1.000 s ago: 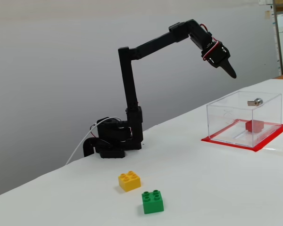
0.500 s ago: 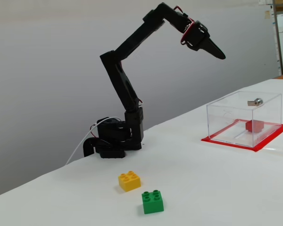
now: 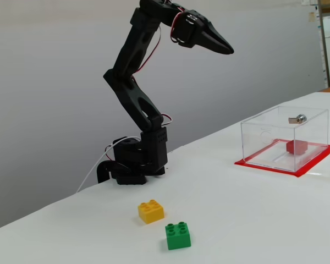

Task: Pick the red lego brick and place it into the transparent box

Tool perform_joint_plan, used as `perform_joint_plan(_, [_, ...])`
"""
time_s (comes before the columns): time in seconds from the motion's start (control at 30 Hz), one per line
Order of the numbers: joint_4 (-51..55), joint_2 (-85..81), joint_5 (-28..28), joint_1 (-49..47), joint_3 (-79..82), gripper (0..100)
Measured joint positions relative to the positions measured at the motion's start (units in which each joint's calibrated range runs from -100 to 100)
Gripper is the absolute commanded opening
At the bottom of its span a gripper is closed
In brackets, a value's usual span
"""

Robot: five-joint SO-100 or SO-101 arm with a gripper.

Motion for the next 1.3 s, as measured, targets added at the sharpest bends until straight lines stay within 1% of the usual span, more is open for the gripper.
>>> perform_joint_plan(0.2, [0.77, -6.17, 0.00, 8.44, 7.59, 1])
perform_joint_plan(0.43, [0.77, -15.98, 0.00, 14.10, 22.24, 1])
perform_joint_plan(0.73, [0.51, -30.78, 0.00, 14.32, 41.66, 1])
perform_joint_plan(1.0, [-7.88, -43.38, 0.00, 14.64, 59.31, 1])
perform_joint_plan(1.3, [-13.54, -52.77, 0.00, 14.42, 73.08, 1])
